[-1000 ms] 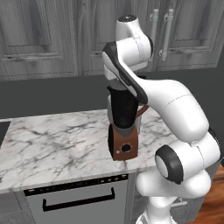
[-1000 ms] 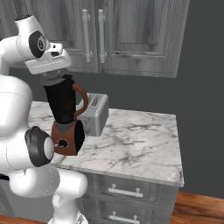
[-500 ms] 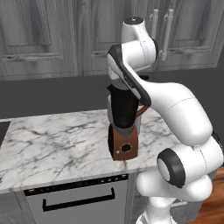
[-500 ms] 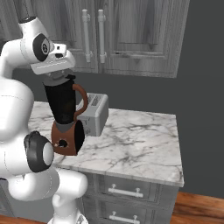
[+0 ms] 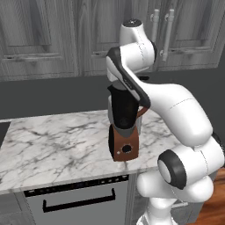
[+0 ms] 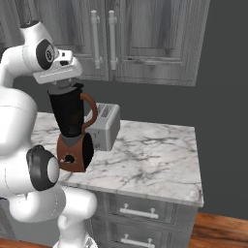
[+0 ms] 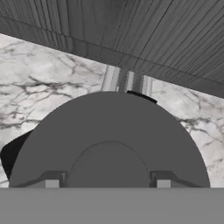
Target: Open the blender lid, put the pear in the blender, close the lid, and start the blender.
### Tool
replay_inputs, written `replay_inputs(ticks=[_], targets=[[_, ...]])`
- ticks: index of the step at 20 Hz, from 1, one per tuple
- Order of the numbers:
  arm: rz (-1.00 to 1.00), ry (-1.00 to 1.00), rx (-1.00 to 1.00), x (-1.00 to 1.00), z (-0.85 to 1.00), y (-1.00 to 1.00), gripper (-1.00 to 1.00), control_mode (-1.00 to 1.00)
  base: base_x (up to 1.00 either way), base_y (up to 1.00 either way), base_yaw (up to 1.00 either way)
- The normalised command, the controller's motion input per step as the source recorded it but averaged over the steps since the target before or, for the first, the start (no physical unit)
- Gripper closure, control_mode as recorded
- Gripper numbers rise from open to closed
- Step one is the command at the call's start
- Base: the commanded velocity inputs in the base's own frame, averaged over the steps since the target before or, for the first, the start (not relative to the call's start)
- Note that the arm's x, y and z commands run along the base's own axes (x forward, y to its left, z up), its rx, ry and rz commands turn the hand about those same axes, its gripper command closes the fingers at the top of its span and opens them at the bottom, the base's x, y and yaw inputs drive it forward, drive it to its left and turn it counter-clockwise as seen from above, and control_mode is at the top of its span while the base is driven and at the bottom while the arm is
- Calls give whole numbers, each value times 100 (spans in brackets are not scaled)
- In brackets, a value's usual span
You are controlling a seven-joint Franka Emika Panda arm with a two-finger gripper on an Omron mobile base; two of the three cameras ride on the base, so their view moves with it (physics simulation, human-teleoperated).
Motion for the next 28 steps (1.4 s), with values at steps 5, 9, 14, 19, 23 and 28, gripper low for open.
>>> replay_inputs(ticks=[5, 9, 14, 19, 23, 28], targets=[[3, -1, 0, 0, 0, 13, 100, -100, 0, 0, 0], [17, -7, 5, -4, 0, 0, 100, -100, 0, 0, 0], [18, -4, 7, -18, 0, 0, 100, -100, 0, 0, 0], [14, -1, 6, -24, -1, -6, 100, -100, 0, 0, 0], [8, 0, 0, 5, 1, 4, 100, -100, 0, 0, 0], [7, 0, 0, 0, 2, 6, 100, -100, 0, 0, 0]])
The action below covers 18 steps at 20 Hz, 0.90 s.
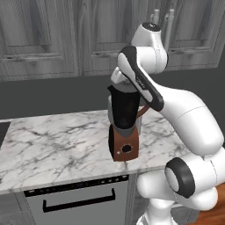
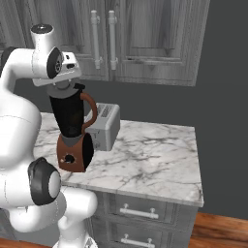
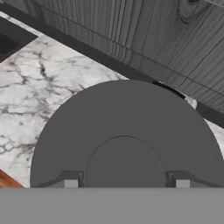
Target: Open the blender lid, put the pear in the blender, close the lid, and start the blender.
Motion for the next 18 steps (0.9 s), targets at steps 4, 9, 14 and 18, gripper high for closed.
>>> replay_inputs(ticks=[4, 9, 14, 18], targets=[[7, 6, -1, 0, 0, 5, 100, -100, 0, 0, 0], [4, 8, -1, -3, 1, 0, 100, -100, 0, 0, 0], [0, 15, -2, -1, 18, 0, 100, -100, 0, 0, 0], [0, 7, -6, -15, 8, 0, 100, -100, 0, 0, 0]])
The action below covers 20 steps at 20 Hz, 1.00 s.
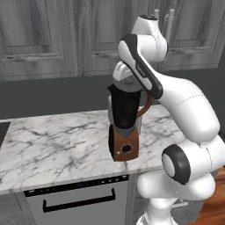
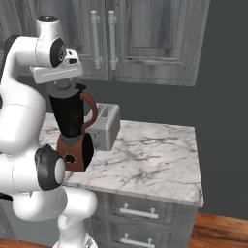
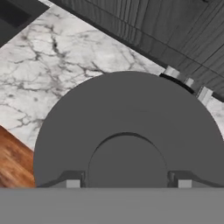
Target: Open the blender lid, put the pear in the blender, close the lid, and start the blender.
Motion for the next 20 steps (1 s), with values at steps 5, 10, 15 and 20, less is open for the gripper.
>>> replay_inputs(ticks=[5, 10, 15, 20], targets=[[0, 1, -7, -23, 0, 0, 100, -100, 0, 0, 0], [1, 0, -5, -37, 0, 0, 100, -100, 0, 0, 0], [0, 0, -9, -8, 6, 9, 100, -100, 0, 0, 0], [3, -3, -11, 0, 9, 26, 100, -100, 0, 0, 0]])
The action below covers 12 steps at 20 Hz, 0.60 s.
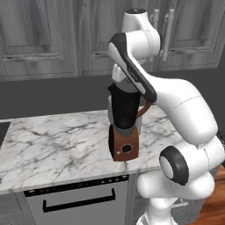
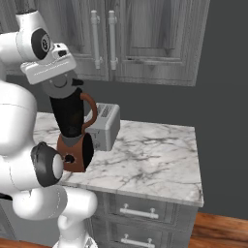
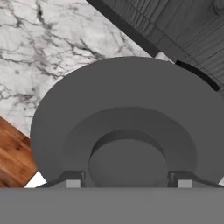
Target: Open the blender lid, put the pear in the blender, close the lid, and start the blender.
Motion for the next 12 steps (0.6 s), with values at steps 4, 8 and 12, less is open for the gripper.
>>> replay_inputs(ticks=[4, 8, 12], targets=[[4, 0, -7, -4, -10, 22, 100, -100, 0, 0, 0], [1, -2, -1, -15, -27, 3, 100, -100, 0, 0, 0], [0, -3, 0, -29, -43, -2, 100, -100, 0, 0, 0]])
